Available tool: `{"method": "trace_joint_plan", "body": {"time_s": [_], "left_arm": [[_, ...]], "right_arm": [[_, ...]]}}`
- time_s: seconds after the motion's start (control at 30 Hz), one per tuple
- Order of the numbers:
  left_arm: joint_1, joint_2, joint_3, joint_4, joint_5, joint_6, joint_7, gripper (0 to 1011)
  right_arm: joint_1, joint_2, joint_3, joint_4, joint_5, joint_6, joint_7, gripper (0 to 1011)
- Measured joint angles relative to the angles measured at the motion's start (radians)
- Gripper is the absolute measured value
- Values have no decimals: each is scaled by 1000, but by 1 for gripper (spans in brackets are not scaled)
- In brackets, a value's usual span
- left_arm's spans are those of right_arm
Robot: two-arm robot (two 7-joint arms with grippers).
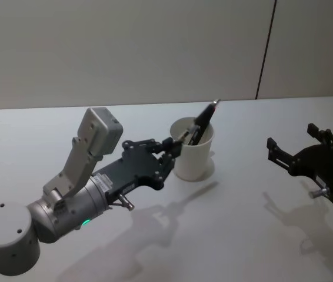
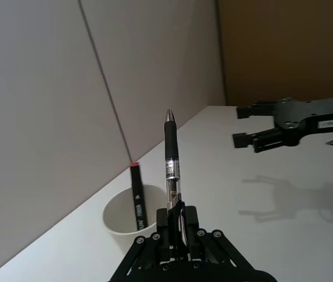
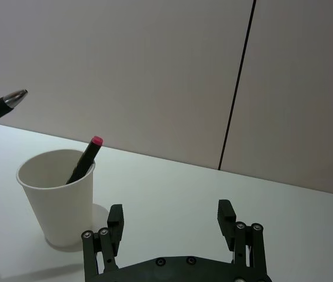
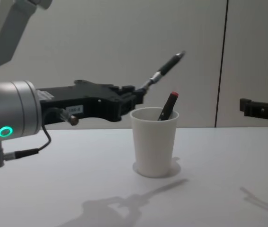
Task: Place the pen into the pen holder.
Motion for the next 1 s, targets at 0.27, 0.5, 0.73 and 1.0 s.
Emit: {"method": "trace_joint_plan", "body": {"time_s": [0.27, 0.5, 0.73, 1.0], "left_arm": [[-19, -10, 13, 27, -11, -24, -86, 175], [-31, -18, 28, 49, -19, -42, -141, 175], [-41, -27, 38, 63, -22, -53, -162, 175], [-50, -33, 44, 75, -25, -62, -172, 175]], "right_arm": [[0, 0, 0, 0, 0, 0, 0, 1002], [0, 0, 0, 0, 0, 0, 0, 1001], [0, 0, 0, 0, 0, 0, 0, 1001], [0, 0, 0, 0, 0, 0, 0, 1002]]}}
